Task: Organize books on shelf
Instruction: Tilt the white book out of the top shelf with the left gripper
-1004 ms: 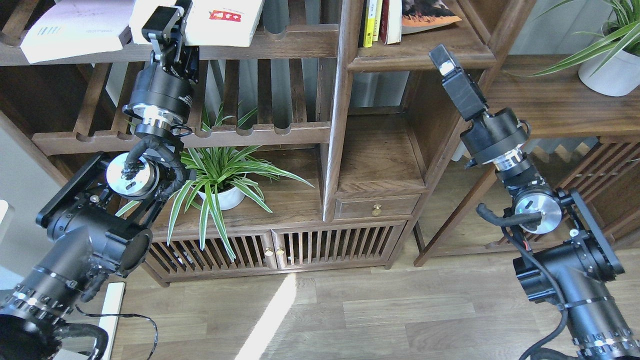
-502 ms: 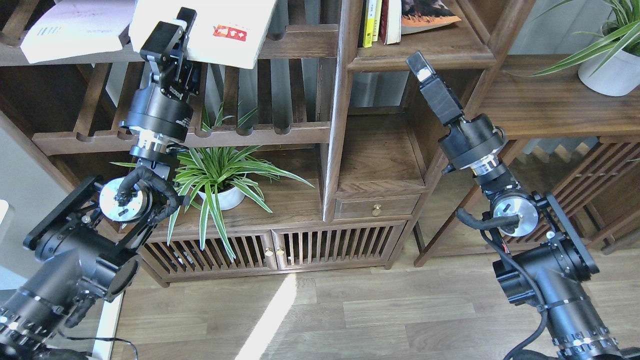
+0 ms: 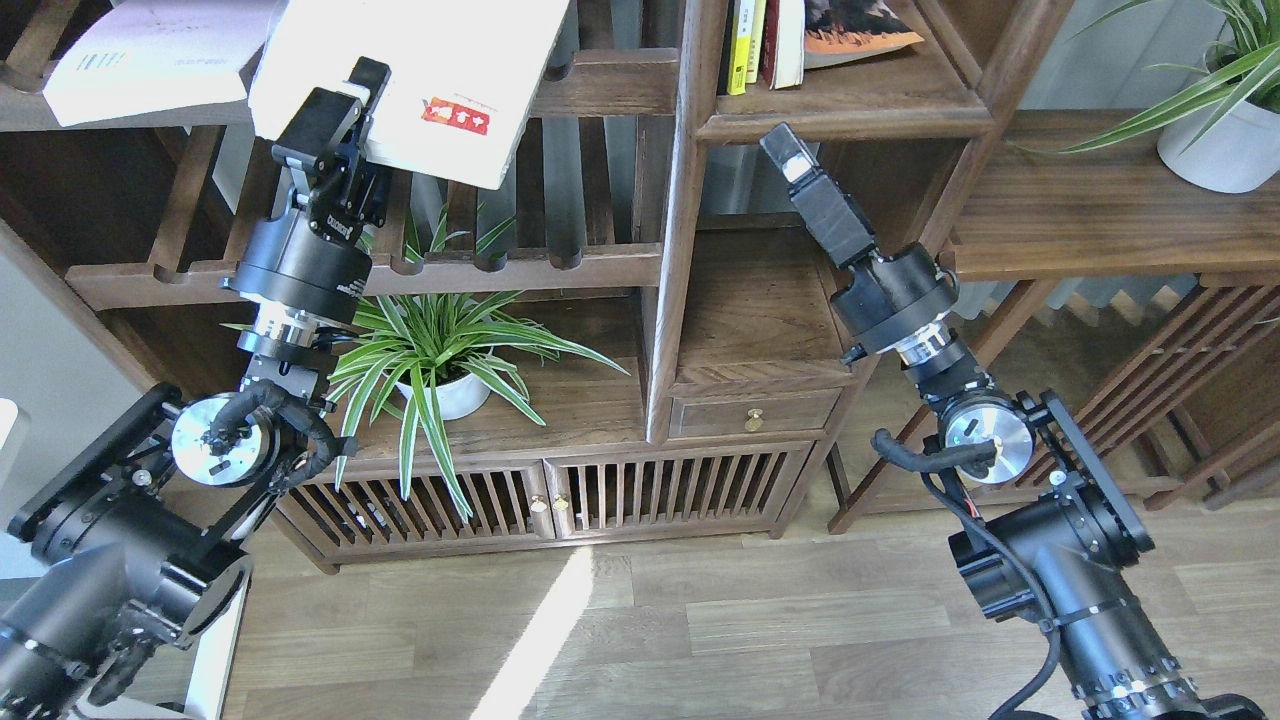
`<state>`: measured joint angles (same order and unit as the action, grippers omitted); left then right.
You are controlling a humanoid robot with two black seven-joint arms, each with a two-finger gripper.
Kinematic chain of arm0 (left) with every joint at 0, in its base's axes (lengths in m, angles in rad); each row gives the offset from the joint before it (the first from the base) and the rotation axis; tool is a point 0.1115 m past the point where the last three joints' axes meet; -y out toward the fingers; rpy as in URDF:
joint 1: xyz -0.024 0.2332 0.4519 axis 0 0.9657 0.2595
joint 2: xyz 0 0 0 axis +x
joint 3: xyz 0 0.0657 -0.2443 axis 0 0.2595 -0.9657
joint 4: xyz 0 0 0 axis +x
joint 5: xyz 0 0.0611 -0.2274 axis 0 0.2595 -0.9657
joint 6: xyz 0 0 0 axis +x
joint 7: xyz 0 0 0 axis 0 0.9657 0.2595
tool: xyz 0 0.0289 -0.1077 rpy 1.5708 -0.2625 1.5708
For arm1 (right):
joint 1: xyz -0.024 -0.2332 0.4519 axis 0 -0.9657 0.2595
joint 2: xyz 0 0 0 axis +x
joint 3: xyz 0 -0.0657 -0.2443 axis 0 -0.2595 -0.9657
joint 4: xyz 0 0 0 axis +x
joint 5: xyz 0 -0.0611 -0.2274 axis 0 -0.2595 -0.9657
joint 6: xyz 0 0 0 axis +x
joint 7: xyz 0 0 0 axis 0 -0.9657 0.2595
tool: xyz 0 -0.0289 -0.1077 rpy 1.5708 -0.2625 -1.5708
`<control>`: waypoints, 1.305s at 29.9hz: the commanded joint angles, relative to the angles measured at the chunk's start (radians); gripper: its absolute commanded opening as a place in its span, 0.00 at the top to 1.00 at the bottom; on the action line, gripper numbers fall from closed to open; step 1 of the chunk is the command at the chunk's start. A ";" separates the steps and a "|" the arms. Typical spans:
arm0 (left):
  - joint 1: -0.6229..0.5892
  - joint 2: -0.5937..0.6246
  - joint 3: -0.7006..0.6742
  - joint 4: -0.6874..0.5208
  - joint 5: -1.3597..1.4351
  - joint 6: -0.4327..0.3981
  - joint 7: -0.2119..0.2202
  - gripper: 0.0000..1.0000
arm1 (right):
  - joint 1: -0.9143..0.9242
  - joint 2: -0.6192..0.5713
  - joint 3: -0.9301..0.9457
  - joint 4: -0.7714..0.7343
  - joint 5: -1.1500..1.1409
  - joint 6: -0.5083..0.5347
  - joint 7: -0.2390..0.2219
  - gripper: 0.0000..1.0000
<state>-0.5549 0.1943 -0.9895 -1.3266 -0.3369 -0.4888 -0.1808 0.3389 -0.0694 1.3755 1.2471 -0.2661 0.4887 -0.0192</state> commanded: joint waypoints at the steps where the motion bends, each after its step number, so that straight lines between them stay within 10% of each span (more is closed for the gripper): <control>1: 0.004 0.001 0.000 -0.011 0.009 0.000 0.000 0.97 | -0.006 0.002 -0.012 0.000 0.001 0.000 -0.001 0.06; 39: 0.190 0.042 0.023 -0.295 0.312 0.000 0.000 0.97 | 0.005 0.069 -0.058 -0.026 0.024 0.000 0.001 0.06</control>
<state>-0.3753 0.2334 -0.9666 -1.6206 -0.0289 -0.4888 -0.1810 0.3356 0.0001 1.3187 1.2210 -0.2439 0.4887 -0.0184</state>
